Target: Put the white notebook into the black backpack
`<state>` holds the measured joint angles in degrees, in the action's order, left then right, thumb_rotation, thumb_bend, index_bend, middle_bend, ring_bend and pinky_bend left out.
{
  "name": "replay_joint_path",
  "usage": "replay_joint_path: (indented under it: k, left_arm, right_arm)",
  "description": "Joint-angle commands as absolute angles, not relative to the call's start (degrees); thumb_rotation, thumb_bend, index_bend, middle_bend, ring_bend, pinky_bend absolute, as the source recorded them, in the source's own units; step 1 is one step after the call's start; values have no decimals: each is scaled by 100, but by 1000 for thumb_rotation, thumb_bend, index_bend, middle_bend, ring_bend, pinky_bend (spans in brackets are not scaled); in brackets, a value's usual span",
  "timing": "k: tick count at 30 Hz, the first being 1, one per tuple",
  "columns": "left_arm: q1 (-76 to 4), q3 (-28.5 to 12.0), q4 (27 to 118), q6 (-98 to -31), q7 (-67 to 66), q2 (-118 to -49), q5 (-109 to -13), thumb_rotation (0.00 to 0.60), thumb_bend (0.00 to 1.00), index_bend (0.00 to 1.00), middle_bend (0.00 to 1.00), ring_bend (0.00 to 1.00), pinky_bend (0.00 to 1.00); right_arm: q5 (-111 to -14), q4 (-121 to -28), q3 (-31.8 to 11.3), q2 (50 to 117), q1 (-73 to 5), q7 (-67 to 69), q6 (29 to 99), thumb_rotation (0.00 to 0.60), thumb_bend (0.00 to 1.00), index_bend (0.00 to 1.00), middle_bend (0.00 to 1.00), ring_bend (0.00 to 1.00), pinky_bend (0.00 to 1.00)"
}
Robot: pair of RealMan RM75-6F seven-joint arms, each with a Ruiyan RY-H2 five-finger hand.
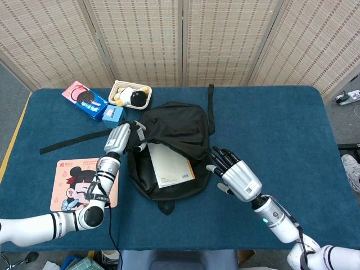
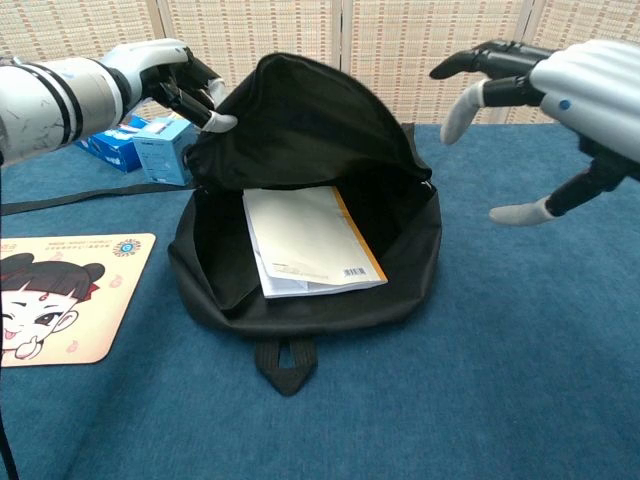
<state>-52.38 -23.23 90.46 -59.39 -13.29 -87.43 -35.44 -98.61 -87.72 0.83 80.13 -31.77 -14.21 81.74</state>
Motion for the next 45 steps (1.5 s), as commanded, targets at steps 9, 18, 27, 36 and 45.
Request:
replay_joint_path:
  k: [9, 18, 27, 36, 45]
  left_arm:
    - [-4885, -2031, 9791, -6239, -1492, -8256, -3999, 600, 303, 0, 2, 0, 60]
    - [-4825, -1596, 10477, -6319, -2345, -7725, -3753, 600, 222, 0, 0, 0, 16]
    - [-4481, -1362, 10917, -6393, -2098, -7264, -4149, 600, 177, 0, 0, 0, 0]
    - [-3659, -1121, 10634, -7153, -1226, -6954, -5442, 600, 178, 1, 0, 0, 0]
    - [-2707, -630, 10171, -8121, -881, -6649, -6537, 600, 178, 93, 0, 0, 0]
  right_arm:
    - [-10050, -9275, 113, 7289, -2731, -1264, 8560, 600, 0, 342, 123, 57, 191]
    - [-10063, -9273, -6, 7196, -2611, -1213, 8548, 600, 0, 342, 125, 57, 192]
    - [-9772, -9275, -95, 6912, -2370, -1126, 8535, 600, 0, 342, 133, 57, 192]
    - [-9482, -9043, -129, 6426, -2088, -428, 8585, 600, 187, 342, 213, 173, 306]
    - [-9327, -8800, 89, 6024, -1616, 305, 8683, 600, 321, 385, 335, 347, 462]
